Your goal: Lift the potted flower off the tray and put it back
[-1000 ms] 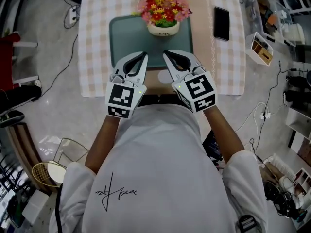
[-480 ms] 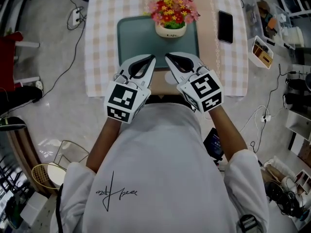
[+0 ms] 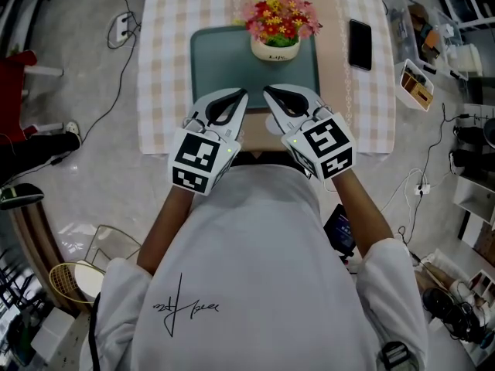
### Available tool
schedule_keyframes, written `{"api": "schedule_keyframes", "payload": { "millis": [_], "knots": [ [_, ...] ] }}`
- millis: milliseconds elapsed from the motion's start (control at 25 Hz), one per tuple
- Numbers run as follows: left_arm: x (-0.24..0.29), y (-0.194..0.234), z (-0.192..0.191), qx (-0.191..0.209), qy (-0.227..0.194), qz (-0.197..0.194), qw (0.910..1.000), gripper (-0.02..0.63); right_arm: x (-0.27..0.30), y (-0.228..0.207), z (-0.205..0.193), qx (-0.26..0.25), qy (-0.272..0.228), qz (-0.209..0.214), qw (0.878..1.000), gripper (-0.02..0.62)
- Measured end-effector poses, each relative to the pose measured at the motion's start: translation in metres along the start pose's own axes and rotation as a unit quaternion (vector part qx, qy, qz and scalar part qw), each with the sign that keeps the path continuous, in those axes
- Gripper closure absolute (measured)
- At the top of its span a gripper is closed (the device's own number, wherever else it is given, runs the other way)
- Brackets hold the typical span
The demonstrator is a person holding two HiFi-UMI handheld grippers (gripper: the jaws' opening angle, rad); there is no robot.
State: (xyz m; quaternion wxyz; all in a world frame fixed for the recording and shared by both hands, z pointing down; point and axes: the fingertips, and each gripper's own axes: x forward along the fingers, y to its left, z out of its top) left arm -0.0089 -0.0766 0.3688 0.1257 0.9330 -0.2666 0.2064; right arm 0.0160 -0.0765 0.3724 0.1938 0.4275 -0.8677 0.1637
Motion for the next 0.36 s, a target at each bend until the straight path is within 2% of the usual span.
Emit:
{"api": "schedule_keyframes", "payload": {
  "millis": [360],
  "knots": [
    [-0.0030,-0.0057,-0.0086,0.005,0.010,-0.009,0.9999,0.609,-0.0016,0.0065,-0.0078,-0.009,0.018,-0.008,1.000,0.589]
  ]
}}
